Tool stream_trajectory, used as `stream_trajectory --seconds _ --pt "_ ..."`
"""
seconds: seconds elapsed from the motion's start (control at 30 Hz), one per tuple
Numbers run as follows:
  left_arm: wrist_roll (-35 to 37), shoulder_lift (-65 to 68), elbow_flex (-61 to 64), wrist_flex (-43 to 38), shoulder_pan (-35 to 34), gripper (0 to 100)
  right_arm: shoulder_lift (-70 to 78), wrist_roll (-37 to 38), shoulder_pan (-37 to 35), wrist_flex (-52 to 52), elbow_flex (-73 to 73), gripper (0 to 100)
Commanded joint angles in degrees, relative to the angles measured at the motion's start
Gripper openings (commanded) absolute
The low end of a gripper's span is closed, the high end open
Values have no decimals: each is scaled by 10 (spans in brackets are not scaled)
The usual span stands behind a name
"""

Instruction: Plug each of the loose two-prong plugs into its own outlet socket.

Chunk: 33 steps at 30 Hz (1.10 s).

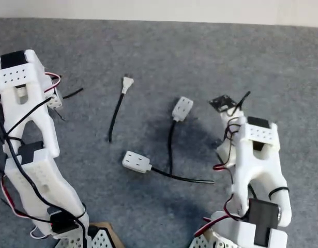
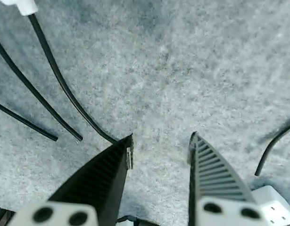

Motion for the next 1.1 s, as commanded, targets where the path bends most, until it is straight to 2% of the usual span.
stream_trajectory --seconds 0.0,0.23,0.5,0.73,0.87,0.93,1.03,1.07 --pt "2 -31 -2 -2 13 193 -3 -4 -24 -41 -1 156" --pt "2 -31 -2 -2 11 193 58 3 -24 -71 2 156" --pt "1 -31 -2 -2 10 193 167 89 20 -76 -63 156" --pt "1 -31 -2 -2 13 193 172 158 45 -51 -88 155" --pt "2 -31 -2 -2 14 193 175 169 49 -42 -87 155" --pt "2 -31 -2 -2 14 192 175 168 48 -43 -88 124" --pt "2 -31 -2 -2 14 191 175 167 47 -44 -89 0" --pt "2 -31 -2 -1 12 191 175 167 48 -44 -89 15"
